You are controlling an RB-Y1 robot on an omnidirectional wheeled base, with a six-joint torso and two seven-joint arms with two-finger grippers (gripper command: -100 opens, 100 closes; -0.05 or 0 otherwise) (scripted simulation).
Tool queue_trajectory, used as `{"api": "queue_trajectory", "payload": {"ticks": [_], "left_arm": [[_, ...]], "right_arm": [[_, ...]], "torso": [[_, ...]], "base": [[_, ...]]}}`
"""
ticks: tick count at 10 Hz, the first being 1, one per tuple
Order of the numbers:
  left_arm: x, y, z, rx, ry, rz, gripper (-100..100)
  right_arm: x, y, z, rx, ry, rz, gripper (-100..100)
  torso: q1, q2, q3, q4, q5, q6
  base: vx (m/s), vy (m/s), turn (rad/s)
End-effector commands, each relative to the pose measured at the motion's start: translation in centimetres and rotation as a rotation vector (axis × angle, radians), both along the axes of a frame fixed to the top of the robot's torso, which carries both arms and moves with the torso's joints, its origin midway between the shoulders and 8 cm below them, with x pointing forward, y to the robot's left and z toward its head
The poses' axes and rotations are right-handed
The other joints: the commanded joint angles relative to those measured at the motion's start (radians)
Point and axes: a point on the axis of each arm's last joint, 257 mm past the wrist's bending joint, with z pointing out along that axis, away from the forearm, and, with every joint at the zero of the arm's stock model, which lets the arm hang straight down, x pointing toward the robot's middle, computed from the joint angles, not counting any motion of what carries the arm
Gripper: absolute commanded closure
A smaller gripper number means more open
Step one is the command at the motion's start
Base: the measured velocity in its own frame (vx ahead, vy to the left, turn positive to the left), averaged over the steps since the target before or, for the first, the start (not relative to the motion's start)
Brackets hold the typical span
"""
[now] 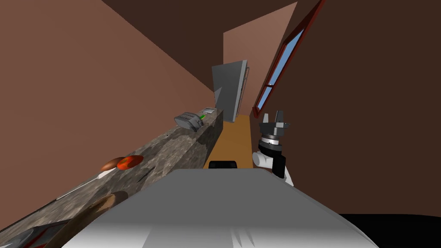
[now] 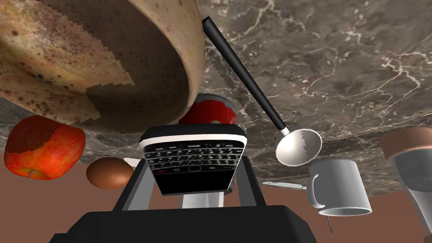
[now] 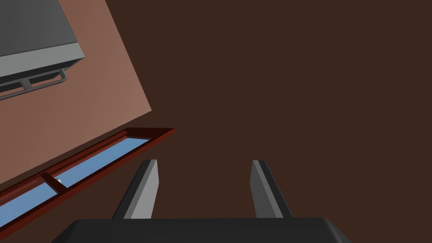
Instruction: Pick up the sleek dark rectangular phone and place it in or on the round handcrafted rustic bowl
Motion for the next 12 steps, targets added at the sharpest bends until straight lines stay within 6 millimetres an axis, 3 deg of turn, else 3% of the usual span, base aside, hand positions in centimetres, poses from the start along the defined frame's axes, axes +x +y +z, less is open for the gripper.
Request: {"api": "queue_trajectory", "payload": {"ticks": [1, 7, 12], "left_arm": [[0.4, -0.7, 0.3, -0.026, -0.028, -0.002, 100], [1.0, -3.9, 0.7, -0.128, -0.094, -0.006, 100], [-0.4, -6.6, 1.0, -0.2, -0.082, -0.004, 100]], "right_arm": [[0.0, 0.0, 0.0, 0.0, 0.0, 0.0, 0], [0.0, 0.0, 0.0, 0.0, 0.0, 0.0, 0], [0.0, 0.0, 0.0, 0.0, 0.0, 0.0, 0]], "torso": [[0.0, 0.0, 0.0, 0.0, 0.0, 0.0], [0.002, 0.0, 0.0, -0.001, 0.0, 0.0], [0.004, 0.0, -0.001, -0.003, 0.001, 0.0]], "base": [[0.056, -0.029, -0.036], [0.049, -0.013, -0.042], [0.04, 0.018, -0.05]]}}
